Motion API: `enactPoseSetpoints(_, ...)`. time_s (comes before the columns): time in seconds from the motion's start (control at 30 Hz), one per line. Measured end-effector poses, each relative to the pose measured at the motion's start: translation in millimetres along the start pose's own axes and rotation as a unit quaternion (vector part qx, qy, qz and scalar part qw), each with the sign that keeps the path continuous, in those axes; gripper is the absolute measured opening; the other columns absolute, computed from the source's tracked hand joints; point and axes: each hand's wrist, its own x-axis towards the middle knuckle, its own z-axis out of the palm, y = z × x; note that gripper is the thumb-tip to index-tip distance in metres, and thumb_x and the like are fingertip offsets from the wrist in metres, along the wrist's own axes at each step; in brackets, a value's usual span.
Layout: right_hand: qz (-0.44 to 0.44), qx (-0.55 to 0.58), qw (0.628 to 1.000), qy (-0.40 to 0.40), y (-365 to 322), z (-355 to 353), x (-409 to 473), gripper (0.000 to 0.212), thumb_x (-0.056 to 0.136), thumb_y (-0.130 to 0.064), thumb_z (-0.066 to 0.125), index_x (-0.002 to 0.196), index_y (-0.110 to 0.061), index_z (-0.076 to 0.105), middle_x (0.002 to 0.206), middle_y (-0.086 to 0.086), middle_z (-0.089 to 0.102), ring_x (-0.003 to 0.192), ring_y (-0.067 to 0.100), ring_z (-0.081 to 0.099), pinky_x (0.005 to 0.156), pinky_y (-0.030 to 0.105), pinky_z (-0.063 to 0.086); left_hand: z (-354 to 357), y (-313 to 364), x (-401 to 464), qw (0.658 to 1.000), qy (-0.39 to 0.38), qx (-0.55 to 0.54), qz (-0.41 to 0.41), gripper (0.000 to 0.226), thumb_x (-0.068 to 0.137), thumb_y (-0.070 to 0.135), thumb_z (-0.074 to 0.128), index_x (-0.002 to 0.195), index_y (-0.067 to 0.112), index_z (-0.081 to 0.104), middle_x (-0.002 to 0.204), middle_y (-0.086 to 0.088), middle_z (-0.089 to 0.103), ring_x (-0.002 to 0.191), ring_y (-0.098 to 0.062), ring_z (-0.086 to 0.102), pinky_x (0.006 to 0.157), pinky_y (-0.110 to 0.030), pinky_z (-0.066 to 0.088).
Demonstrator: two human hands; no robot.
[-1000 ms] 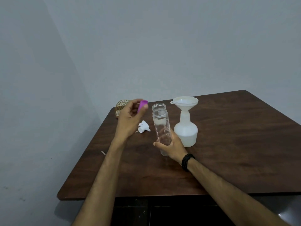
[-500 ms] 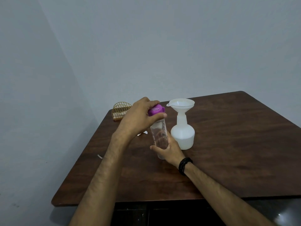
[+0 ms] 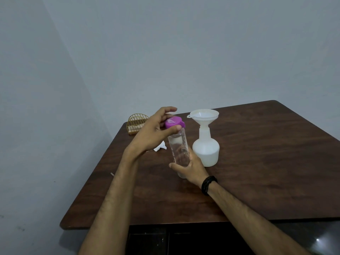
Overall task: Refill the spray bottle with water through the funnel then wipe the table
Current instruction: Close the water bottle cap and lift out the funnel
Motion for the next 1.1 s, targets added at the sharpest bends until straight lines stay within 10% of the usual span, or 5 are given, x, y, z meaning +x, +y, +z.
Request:
enactPoseSetpoints(0.37,-0.013,0.01,1.0,-0.011,5,-1,1,0.068,0.081,-0.03,0.081,0.139,-0.025,0.045,0.126,-0.009,0.063,0.115,0.004,0.058,0.097,0.025,0.049,36,-25,0,0.985,0.084,-0.15,0.032,0.078,0.072,0.033,0.086,0.139,0.022,0.047,0.131,-0.014,0.062,0.118,-0.021,0.064,0.093,-0.034,0.056)
enactPoseSetpoints(0.6,-0.018,0.007,1.0,-0.014,11,-1,4,0.073,0.076,-0.037,0.082,0.138,-0.025,0.047,0.127,-0.009,0.065,0.119,0.006,0.06,0.104,0.037,0.05,55,-42,0,0.869,0.289,-0.4,0.035,0.022,0.1,0.004,0.054,0.121,0.012,0.048,0.089,0.004,0.067,0.082,-0.007,0.065,0.071,-0.023,0.053)
enactPoseSetpoints(0.8,-0.01,0.01,1.0,-0.018,13,-1,7,0.074,0.076,-0.038,0.083,0.139,-0.025,0.047,0.13,-0.01,0.063,0.122,0.007,0.058,0.107,0.038,0.047,63,-31,1,0.922,0.219,-0.32,0.023,0.058,0.088,0.019,0.073,0.138,0.012,0.044,0.103,-0.001,0.072,0.093,-0.009,0.069,0.078,-0.022,0.055)
enactPoseSetpoints(0.97,-0.011,0.018,1.0,-0.012,15,-2,6,0.072,0.075,-0.036,0.083,0.137,-0.025,0.049,0.126,-0.009,0.066,0.119,0.005,0.06,0.105,0.04,0.049,68,-35,3,0.87,0.3,-0.389,0.046,0.036,0.099,0.005,0.056,0.132,0.013,0.043,0.097,0.002,0.067,0.092,-0.008,0.066,0.085,-0.032,0.053)
enactPoseSetpoints(1.1,-0.007,0.009,1.0,-0.019,15,-1,8,0.076,0.073,-0.043,0.084,0.138,-0.028,0.048,0.128,-0.011,0.065,0.122,0.005,0.058,0.107,0.042,0.048,71,-32,-2,0.89,0.296,-0.346,0.033,0.049,0.093,0.039,0.067,0.131,0.013,0.049,0.102,-0.001,0.065,0.084,-0.004,0.065,0.076,-0.024,0.052)
